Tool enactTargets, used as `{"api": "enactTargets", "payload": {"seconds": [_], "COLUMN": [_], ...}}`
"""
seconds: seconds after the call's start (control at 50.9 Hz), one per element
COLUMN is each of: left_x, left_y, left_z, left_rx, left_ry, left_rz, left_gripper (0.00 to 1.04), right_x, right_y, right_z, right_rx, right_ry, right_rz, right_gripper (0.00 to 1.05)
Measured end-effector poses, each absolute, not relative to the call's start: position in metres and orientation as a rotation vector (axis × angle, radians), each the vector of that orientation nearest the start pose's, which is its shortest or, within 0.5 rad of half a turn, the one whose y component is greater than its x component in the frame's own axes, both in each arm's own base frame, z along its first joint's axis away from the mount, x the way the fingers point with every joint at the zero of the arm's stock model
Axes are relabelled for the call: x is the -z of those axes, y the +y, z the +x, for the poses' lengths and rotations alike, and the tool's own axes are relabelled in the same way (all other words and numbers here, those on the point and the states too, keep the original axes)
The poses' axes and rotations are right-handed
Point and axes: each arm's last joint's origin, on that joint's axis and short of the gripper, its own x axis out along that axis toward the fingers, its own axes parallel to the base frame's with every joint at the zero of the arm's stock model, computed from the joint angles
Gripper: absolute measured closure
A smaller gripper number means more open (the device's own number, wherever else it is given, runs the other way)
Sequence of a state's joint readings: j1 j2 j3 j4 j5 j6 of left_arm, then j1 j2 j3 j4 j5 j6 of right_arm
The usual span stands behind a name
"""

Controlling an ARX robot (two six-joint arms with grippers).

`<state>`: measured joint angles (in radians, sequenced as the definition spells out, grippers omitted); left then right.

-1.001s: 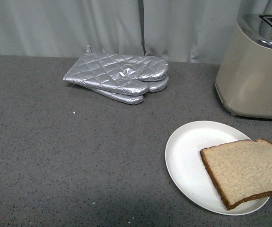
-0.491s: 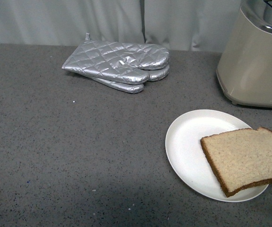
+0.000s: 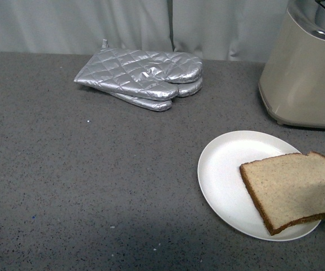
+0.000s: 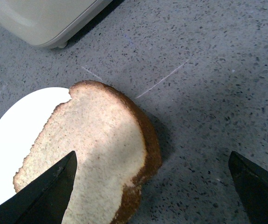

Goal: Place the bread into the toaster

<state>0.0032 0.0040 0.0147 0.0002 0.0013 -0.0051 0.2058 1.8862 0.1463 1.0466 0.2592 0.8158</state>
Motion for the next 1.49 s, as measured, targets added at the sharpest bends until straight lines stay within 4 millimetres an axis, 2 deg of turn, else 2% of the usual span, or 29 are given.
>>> {"api": "enactTargets", "payload": {"seconds": [0.432, 0.825, 0.982, 1.237, 1.433, 1.492], "left_x": [-0.168, -0.168, -0.168, -0.168, -0.168, -0.168], "left_y": [0.0, 0.0, 0.0, 0.0, 0.0, 0.0], "left_z": [0.097, 0.097, 0.097, 0.097, 0.097, 0.097], "left_rx": [-0.002, -0.002, -0.002, -0.002, -0.002, -0.002], "left_ry": [-0.011, -0.011, -0.011, -0.011, -0.011, -0.011], "left_rz": [-0.005, -0.005, -0.005, -0.005, -0.005, -0.005], "left_gripper": [0.07, 0.07, 0.07, 0.07, 0.07, 0.07], "right_x": [-0.029, -0.025, -0.025, -0.031, -0.067, -0.081], "right_y": [0.038, 0.053, 0.058, 0.063, 0.068, 0.07], "right_z": [0.208, 0.245, 0.252, 0.254, 0.266, 0.267], "right_rx": [0.325, 0.329, 0.327, 0.334, 0.301, 0.285], "right_ry": [0.639, 0.611, 0.611, 0.645, 0.581, 0.558], "right_rz": [0.631, 0.644, 0.647, 0.677, 0.712, 0.721], "right_gripper": [0.09, 0.09, 0.1, 0.58, 0.96, 1.02]}}
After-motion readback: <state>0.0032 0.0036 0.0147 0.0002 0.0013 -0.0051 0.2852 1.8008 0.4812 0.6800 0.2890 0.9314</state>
